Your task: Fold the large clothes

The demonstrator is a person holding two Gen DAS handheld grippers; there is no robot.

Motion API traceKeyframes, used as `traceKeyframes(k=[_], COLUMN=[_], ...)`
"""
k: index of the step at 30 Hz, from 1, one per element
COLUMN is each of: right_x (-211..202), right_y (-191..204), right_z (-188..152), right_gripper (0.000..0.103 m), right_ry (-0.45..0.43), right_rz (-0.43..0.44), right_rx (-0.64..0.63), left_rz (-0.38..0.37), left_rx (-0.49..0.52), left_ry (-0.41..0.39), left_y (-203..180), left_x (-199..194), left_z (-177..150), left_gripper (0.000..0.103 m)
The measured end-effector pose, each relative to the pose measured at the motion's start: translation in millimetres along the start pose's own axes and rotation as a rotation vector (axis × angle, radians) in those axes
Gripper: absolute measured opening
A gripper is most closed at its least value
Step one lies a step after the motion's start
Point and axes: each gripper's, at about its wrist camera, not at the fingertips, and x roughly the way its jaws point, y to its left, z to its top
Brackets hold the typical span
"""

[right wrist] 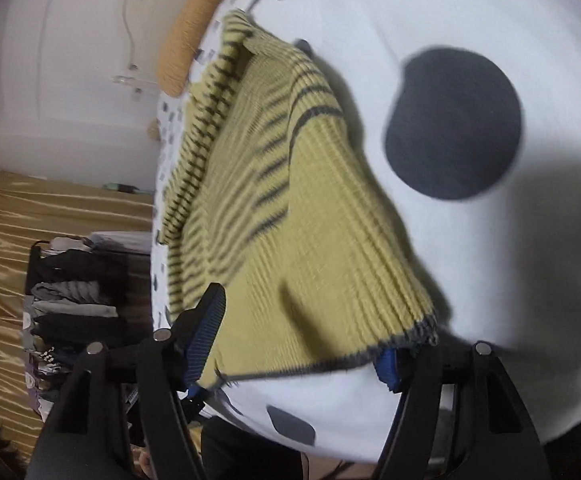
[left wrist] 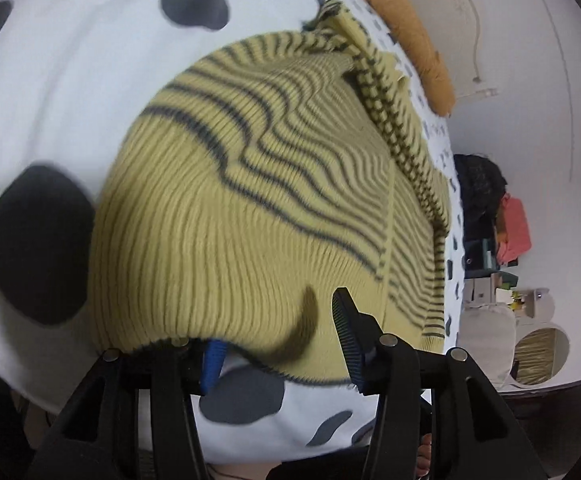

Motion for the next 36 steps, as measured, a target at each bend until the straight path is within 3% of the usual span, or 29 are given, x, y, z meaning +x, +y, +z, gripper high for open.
traceKeyframes(k=[1, 2, 4, 6, 8, 13, 20, 24, 26, 28, 30, 36], right_x=[0.6, 1.7, 10.7, 26.5, 31.8, 10.1, 6.4, 22.1, 25.7, 23.5, 17.8, -5.6], right_y=[4.3, 8.1, 15.8, 21.6, 24.9, 36.5, 93.7, 127.0, 129.5, 120.8, 104.6, 58.3], right_z=[2.2, 5.3, 9.7, 14.6, 16.9, 18.6, 67.0, 99.6, 103.4, 92.8, 76.6, 3.3], right_gripper=[0.057, 0.054, 0.049, 0.042, 0.038, 0.033, 0.033, 0.033, 0.038, 0.074, 0.077, 0.078], right_ry=[-0.012, -0.014, -0.008, 0.019, 0.022, -0.029, -0.107, -0.093, -0.055, -0.020, 0.008, 0.052], right_rz=[0.022, 0.039, 0.044, -0.008, -0.048, 0.047, 0.109, 0.077, 0.022, -0.125, -0.228, -0.238], right_rx=[-0.028, -0.048, -0.063, -0.082, -0.101, -0.086, -0.199, -0.269, -0.241, -0.214, -0.173, 0.036], left_rz=[0.006, 0.003, 0.015, 0.080, 0.062, 0.028, 0.007, 0.031, 0.038, 0.051, 0.077, 0.090], left_rx=[0.018, 0.028, 0.064, 0.088, 0.053, 0.107, 0.269, 0.320, 0.339, 0.348, 0.363, 0.301], left_ry=[-0.019, -0.019, -0.027, -0.009, -0.009, -0.068, -0.148, -0.160, -0.150, -0.130, -0.102, -0.020], left_y=[-4.4, -7.1, -14.2, -17.5, -9.4, -23.9, -93.6, -127.0, -135.0, -133.3, -125.9, -76.6], left_x=[-0.5, -1.1, 1.7, 9.6, 3.8, -22.2, -32.7, -27.5, -24.3, -20.9, -14.8, -12.6], left_z=[4.2, 9.7, 17.3, 22.0, 22.2, 26.5, 78.2, 119.0, 125.3, 119.5, 107.4, 58.0], left_gripper=[0.022, 0.016, 0.015, 0.013, 0.013, 0.013, 0.013, 0.013, 0.013, 0.013, 0.013, 0.013])
